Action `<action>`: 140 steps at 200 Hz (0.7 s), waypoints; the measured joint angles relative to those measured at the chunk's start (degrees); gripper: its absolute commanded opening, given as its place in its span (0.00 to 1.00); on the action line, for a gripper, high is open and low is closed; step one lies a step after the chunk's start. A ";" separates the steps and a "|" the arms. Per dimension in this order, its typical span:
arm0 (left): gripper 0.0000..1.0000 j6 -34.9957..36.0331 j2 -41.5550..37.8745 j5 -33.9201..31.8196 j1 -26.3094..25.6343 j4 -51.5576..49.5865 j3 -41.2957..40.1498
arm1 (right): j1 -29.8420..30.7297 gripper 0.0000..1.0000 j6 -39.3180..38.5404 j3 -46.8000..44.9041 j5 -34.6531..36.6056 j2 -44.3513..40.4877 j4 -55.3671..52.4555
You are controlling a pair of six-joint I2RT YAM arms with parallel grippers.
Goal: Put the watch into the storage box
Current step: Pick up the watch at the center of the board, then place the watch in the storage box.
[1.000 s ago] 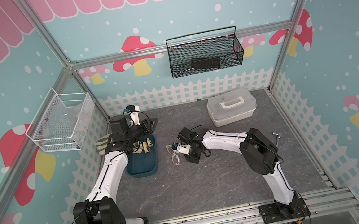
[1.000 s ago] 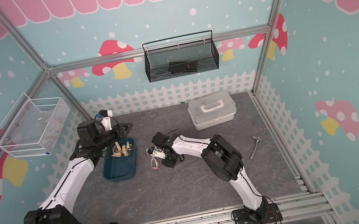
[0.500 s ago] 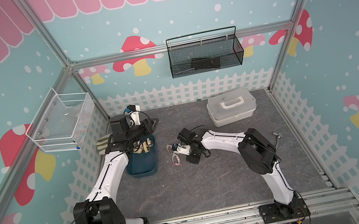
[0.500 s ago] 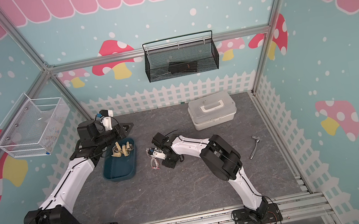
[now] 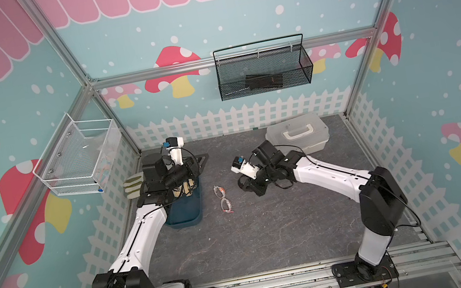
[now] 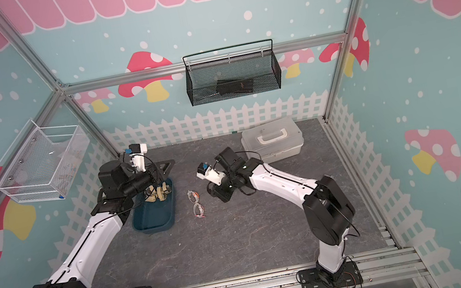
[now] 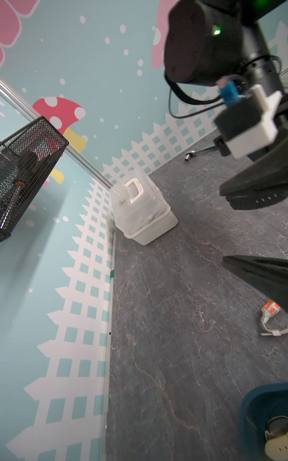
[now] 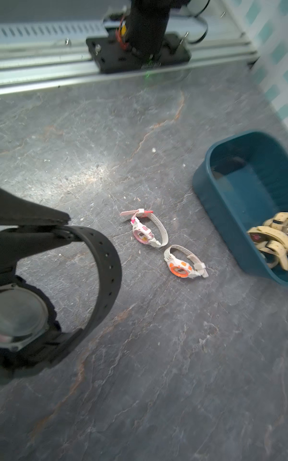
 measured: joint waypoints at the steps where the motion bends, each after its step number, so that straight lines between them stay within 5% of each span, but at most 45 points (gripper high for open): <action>1: 0.43 0.17 -0.07 0.00 -0.15 0.11 -0.04 | -0.52 0.00 0.46 -0.50 -0.85 -0.42 0.61; 38: 0.43 3.76 -1.09 1.51 -5.33 4.70 -2.93 | -9.75 0.00 15.17 -11.52 -22.60 -6.73 19.12; 67: 0.43 5.90 -1.49 3.23 -7.61 8.72 -5.95 | -11.21 0.00 37.51 -16.83 -35.71 -5.90 45.97; 102: 0.43 6.88 -3.72 4.72 -7.72 13.27 -8.79 | -11.26 0.00 66.69 -15.74 -41.20 0.28 82.73; 140: 0.43 7.23 -6.16 5.97 -7.96 16.33 -8.98 | -11.26 0.00 81.22 -14.60 -42.10 4.55 97.88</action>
